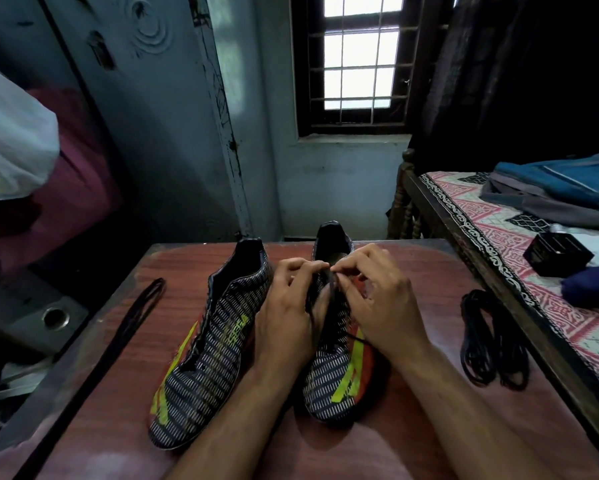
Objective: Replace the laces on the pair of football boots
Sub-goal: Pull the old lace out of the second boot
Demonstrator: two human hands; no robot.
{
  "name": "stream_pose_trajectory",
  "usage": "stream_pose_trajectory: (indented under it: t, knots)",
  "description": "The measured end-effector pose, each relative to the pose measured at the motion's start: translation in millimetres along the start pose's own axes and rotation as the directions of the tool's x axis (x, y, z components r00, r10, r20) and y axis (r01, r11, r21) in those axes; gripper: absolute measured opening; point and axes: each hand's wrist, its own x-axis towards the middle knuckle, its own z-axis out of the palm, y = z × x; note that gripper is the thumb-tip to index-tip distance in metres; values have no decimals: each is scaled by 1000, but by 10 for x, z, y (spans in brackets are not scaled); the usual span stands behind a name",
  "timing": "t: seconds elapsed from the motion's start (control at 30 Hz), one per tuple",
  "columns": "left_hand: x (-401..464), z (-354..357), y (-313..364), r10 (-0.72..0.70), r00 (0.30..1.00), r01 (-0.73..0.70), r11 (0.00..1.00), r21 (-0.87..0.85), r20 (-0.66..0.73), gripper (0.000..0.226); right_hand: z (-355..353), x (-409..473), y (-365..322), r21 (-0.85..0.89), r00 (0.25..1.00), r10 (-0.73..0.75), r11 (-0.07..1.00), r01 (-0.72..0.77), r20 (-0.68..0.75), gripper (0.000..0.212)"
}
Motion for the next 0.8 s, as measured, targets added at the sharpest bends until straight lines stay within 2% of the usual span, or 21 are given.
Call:
stream_pose_trajectory:
  t: [0.23,0.47,0.6,0.67,0.73,0.8]
  knots:
    - [23,5,-6,-50,999,50,999,-20,-7,33,21,-15,-106,237,995,104,967,-97,-15,14]
    - [8,-28,-2,7,1000,-7,1000,22,-3,26,24,-25,-291,138,993,-30,989,45,-115,9]
    - [-2,-21,-1,25,1000,-25,999,35,-15,25,13,-14,-281,152,995,-37,987,52,-96,7]
    - [-10,-2,-5,17,999,-16,999,35,-31,19,-6,-1,-235,186,999,14,982,-8,-35,13]
    - [-6,16,-15,-13,998,13,1000,4,-65,15,-17,13,-140,222,988,142,963,-152,62,20]
    - [-6,27,-18,-22,995,15,998,-68,-94,14,9,4,-38,159,971,201,962,-220,128,22]
